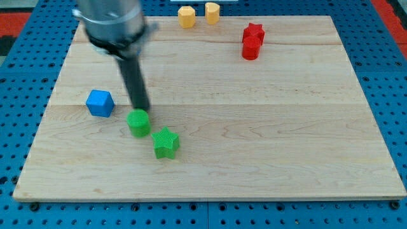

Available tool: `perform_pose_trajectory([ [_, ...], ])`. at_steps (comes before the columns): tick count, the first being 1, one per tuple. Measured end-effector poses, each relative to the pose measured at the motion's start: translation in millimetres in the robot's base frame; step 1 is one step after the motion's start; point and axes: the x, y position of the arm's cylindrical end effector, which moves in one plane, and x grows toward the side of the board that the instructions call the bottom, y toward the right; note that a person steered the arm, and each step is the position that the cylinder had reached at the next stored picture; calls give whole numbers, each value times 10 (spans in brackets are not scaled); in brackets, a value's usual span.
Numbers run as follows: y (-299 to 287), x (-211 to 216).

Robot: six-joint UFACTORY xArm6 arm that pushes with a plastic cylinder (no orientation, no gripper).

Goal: Slide the cube to the left side of the triangle

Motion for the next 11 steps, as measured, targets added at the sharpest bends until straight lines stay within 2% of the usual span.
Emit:
perform_pose_trajectory([
  [1,-104,62],
  [2,-844,32],
  [3,-1275,-126],
  [5,-804,-1095],
  [6,-842,-678],
  [7,-1140,-1111],
  [8,-863,-1226],
  [9,-740,-788],
  [10,-339,-818],
  [11,-332,-825],
])
